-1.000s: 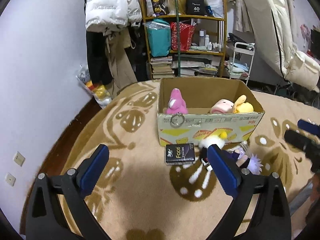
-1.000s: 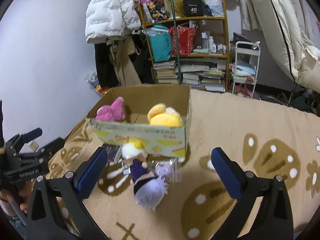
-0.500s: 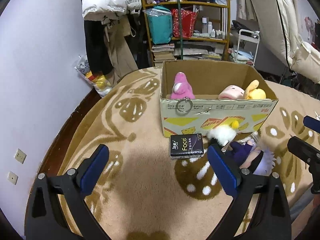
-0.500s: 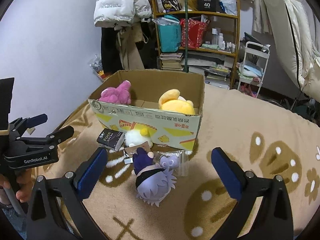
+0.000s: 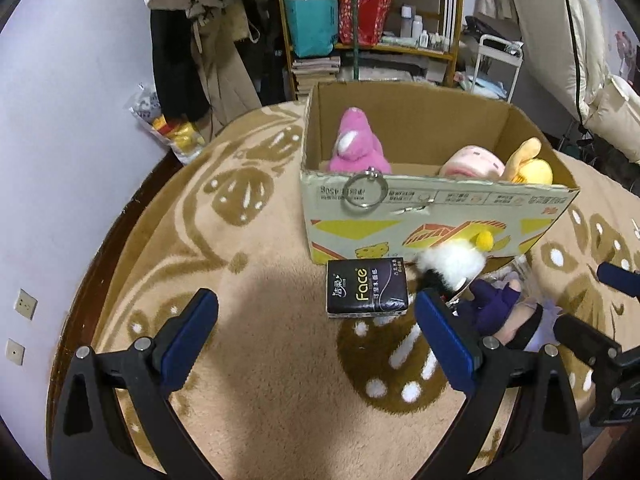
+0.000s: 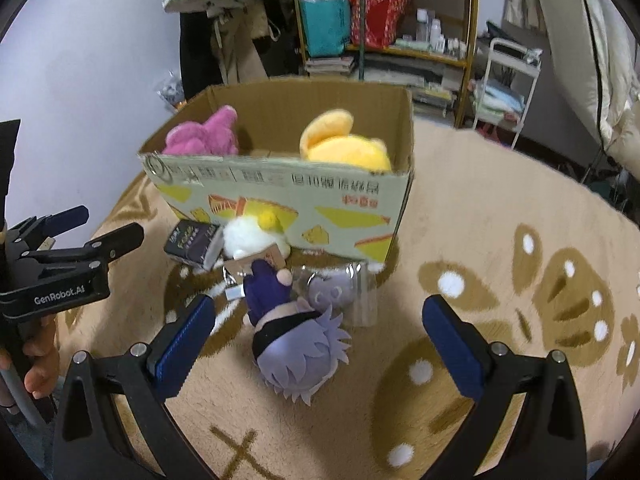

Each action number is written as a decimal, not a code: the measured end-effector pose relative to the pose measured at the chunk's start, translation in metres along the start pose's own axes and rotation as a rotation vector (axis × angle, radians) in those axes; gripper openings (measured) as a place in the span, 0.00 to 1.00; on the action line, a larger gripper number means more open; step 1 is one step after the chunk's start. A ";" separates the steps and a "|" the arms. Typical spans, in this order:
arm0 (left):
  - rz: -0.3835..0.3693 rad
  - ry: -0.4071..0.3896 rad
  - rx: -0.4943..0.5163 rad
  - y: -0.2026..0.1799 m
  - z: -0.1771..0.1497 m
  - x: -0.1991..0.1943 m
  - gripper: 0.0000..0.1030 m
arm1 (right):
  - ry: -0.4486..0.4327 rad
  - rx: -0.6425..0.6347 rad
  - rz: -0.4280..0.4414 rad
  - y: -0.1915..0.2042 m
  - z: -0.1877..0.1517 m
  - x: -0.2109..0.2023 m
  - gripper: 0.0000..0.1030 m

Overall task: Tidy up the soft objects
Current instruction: 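Move both open tools back toward the remaining items beside the box, then close the left tool on the black Face tissue pack while the right tool grips the purple-haired doll, then lift the tissue pack with the left tool while the right tool carries the doll over the box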

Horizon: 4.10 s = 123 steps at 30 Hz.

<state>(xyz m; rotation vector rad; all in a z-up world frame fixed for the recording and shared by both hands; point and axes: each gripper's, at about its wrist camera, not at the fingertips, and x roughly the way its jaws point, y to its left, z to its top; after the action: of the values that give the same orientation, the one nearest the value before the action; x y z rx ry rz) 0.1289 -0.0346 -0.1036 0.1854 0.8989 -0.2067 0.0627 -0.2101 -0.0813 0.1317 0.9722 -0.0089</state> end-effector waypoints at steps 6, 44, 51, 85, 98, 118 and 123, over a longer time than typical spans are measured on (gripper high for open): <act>-0.021 0.042 0.035 -0.011 0.000 0.020 0.95 | 0.055 0.006 -0.017 0.002 0.000 0.023 1.00; -0.102 0.167 0.027 -0.024 -0.004 0.085 0.62 | 0.263 -0.053 0.084 0.024 -0.012 0.083 0.57; -0.078 0.133 0.037 -0.027 -0.008 0.067 0.62 | 0.216 -0.018 0.099 0.012 -0.005 0.068 0.57; 0.006 -0.337 0.003 -0.023 0.006 -0.084 0.62 | -0.263 -0.012 0.110 0.005 0.034 -0.038 0.57; 0.040 -0.457 0.052 -0.023 0.054 -0.093 0.62 | -0.415 -0.070 0.091 0.009 0.077 -0.053 0.57; 0.021 -0.378 0.000 -0.017 0.077 -0.024 0.62 | -0.417 -0.030 0.125 -0.009 0.094 -0.008 0.57; -0.022 -0.340 0.047 -0.029 0.076 -0.013 0.62 | -0.404 -0.011 0.169 -0.010 0.094 0.000 0.58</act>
<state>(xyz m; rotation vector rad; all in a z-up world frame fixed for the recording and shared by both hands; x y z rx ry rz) 0.1705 -0.0797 -0.0493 0.1779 0.5583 -0.2709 0.1391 -0.2310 -0.0303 0.1929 0.5555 0.1210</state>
